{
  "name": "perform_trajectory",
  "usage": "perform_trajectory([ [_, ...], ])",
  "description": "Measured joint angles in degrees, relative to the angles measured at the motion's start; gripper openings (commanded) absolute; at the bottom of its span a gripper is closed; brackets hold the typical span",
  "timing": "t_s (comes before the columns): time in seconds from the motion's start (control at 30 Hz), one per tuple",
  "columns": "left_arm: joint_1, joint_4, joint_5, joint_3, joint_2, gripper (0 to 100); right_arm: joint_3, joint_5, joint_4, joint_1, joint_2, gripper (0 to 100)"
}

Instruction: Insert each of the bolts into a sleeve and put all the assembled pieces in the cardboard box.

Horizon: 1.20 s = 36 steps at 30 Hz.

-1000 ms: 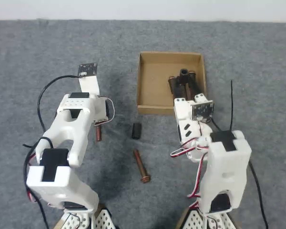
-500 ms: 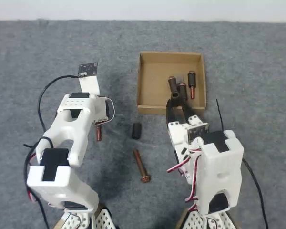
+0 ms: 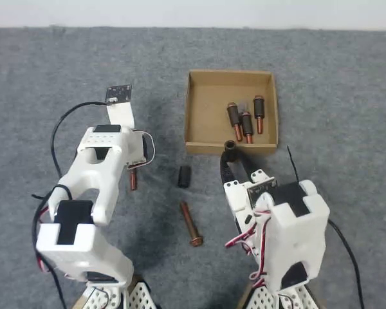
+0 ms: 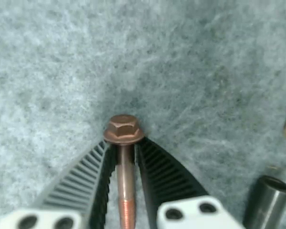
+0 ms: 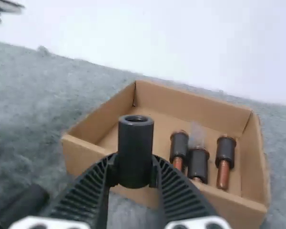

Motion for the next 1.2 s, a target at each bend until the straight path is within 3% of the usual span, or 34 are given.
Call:
perform_trajectory([
  [0.67, 1.1, 0.0, -0.3, -0.3, 0.0, 1, -6.8, -1.5, 4.8, -5.4, -0.4, 0.7],
  [1.2, 4.9, -0.1, 0.0, -14.6, 0.0, 1, -6.9, -1.5, 4.8, -6.7, 1.4, 0.7],
])
